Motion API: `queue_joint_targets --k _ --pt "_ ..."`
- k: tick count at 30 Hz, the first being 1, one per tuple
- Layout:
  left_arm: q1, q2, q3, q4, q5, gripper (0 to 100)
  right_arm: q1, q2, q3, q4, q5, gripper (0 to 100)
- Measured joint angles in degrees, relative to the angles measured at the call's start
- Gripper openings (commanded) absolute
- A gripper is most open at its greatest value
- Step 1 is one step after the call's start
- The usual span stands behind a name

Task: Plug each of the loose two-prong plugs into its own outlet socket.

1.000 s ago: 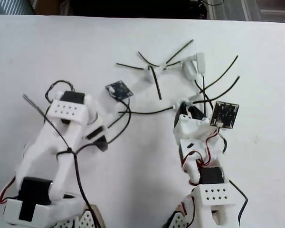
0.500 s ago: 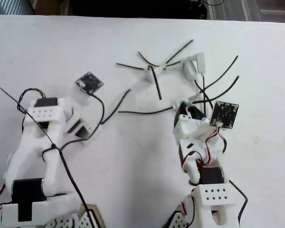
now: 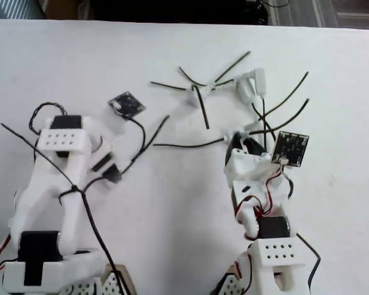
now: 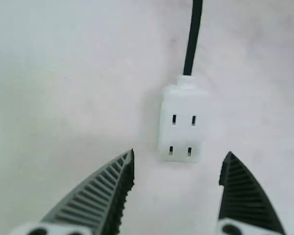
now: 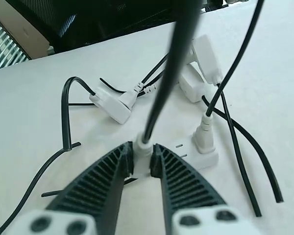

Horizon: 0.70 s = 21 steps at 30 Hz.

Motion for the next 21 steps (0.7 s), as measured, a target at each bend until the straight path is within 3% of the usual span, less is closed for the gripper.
queue_joint_targets --k 6,8,14,17,21 --pt "0.4 6.9 3.1 -9.7 0.0 27 0.0 0.0 0.0 0.0 0.0 1.8" --pt "0.4 11.1 3.1 -11.3 0.0 22 0.0 0.0 0.0 0.0 0.0 1.8" --pt "2.5 13.2 1.1 -9.1 0.0 3 0.0 0.0 0.0 0.0 0.0 1.8" --pt "6.2 13.2 1.4 -9.0 0.7 3 0.0 0.0 0.0 0.0 0.0 1.8" --pt "12.5 11.1 3.3 -9.0 7.1 2 0.0 0.0 0.0 0.0 0.7 1.8"
